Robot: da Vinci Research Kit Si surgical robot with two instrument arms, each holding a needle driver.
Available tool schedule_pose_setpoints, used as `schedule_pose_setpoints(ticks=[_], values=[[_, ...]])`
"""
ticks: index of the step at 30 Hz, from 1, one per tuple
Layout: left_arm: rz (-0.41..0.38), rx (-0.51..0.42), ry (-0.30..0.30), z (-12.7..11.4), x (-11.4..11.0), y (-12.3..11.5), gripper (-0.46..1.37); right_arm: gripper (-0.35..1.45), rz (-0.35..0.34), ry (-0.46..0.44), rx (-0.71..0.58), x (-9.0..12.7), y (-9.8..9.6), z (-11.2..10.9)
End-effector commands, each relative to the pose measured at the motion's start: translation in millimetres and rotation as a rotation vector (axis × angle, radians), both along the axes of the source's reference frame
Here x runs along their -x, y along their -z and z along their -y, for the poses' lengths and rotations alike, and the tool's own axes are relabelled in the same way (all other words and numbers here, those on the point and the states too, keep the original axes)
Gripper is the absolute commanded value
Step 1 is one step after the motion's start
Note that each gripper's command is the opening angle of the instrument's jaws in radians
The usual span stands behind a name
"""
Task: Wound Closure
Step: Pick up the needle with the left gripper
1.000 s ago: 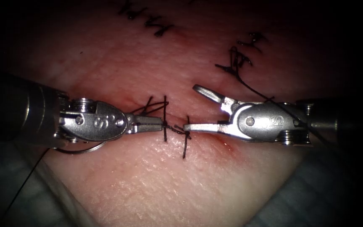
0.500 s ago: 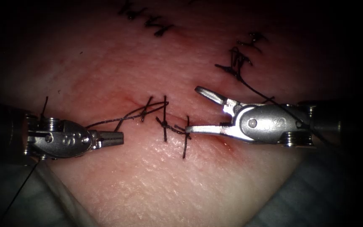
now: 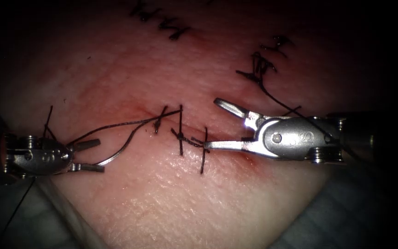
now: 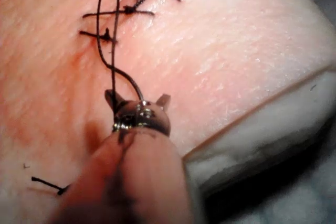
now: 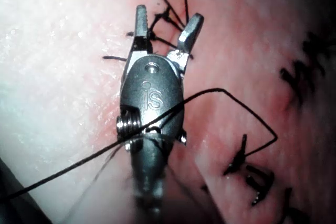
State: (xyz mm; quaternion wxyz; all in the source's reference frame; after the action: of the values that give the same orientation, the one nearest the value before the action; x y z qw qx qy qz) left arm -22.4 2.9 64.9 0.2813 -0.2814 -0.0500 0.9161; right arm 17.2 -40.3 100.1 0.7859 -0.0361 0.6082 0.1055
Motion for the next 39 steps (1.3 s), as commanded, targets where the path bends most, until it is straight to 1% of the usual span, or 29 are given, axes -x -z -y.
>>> schedule_pose_setpoints(ticks=[1,2,4,6,7,8,10,11,13,14,16,17,20,24,26,29,30,31,36,38,39], values=[[-0.004,0.000,-0.005,0.1,-0.3,0.1,0.88,1.04,0.000,0.003,0.000,0.0,0.0,0.1],[-0.005,-0.002,-0.007,0.1,-0.4,0.1,0.89,1.04,0.000,0.003,0.000,0.0,0.0,0.1],[-0.027,-0.027,-0.034,0.1,-0.9,0.1,0.92,1.03,0.000,0.003,0.001,0.0,-0.1,0.2],[-0.042,-0.048,-0.047,0.1,-1.1,0.0,0.89,1.03,0.000,0.003,0.002,0.0,-0.1,0.3],[-0.049,-0.055,-0.055,0.0,-1.3,0.0,0.84,1.03,0.000,0.003,0.003,-0.1,-0.1,0.3],[-0.053,-0.060,-0.061,0.0,-1.4,-0.1,0.74,1.03,-0.001,0.004,0.003,-0.1,-0.2,0.4],[-0.068,-0.076,-0.081,0.1,-1.8,-0.3,0.40,1.03,-0.001,0.004,0.004,-0.1,-0.2,0.5],[-0.073,-0.081,-0.087,0.1,-1.9,-0.4,0.35,1.03,-0.001,0.004,0.004,-0.1,-0.2,0.5],[-0.092,-0.106,-0.118,0.2,-2.2,-0.8,0.28,1.02,-0.001,0.004,0.005,-0.1,-0.2,0.6],[-0.096,-0.123,-0.129,0.3,-2.3,-1.0,0.28,1.03,-0.001,0.004,0.005,-0.1,-0.2,0.6],[-0.095,-0.139,-0.146,0.4,-2.4,-1.4,0.33,1.02,-0.001,0.004,0.005,-0.1,-0.2,0.6],[-0.092,-0.152,-0.160,0.5,-2.4,-1.8,0.23,1.02,-0.001,0.005,0.005,-0.1,-0.2,0.6],[-0.084,-0.171,-0.183,0.9,-2.4,-2.6,0.22,1.02,-0.001,0.004,0.005,-0.2,-0.2,0.7],[-0.083,-0.184,-0.209,1.4,-2.5,-3.7,0.35,1.01,-0.001,0.005,0.006,-0.2,-0.3,0.7],[-0.077,-0.195,-0.222,1.7,-2.5,-4.0,0.36,1.00,-0.001,0.005,0.007,-0.2,-0.3,0.8],[-0.081,-0.204,-0.233,2.0,-2.5,-4.2,0.29,1.00,-0.001,0.005,0.007,-0.2,-0.4,0.8],[-0.076,-0.206,-0.235,2.0,-2.5,-4.2,0.21,0.99,-0.001,0.005,0.007,-0.2,-0.4,0.8],[-0.077,-0.208,-0.237,2.0,-2.4,-4.2,0.19,0.99,-0.001,0.005,0.007,-0.2,-0.4,0.8],[-0.080,-0.218,-0.249,1.8,-2.4,-4.4,0.16,0.99,-0.001,0.005,0.007,-0.2,-0.4,0.8],[-0.079,-0.221,-0.252,1.7,-2.3,-4.5,0.08,0.98,-0.002,0.005,0.007,-0.2,-0.4,0.8],[-0.076,-0.222,-0.253,1.6,-2.3,-4.5,0.00,0.98,-0.002,0.005,0.008,-0.2,-0.4,0.8]])
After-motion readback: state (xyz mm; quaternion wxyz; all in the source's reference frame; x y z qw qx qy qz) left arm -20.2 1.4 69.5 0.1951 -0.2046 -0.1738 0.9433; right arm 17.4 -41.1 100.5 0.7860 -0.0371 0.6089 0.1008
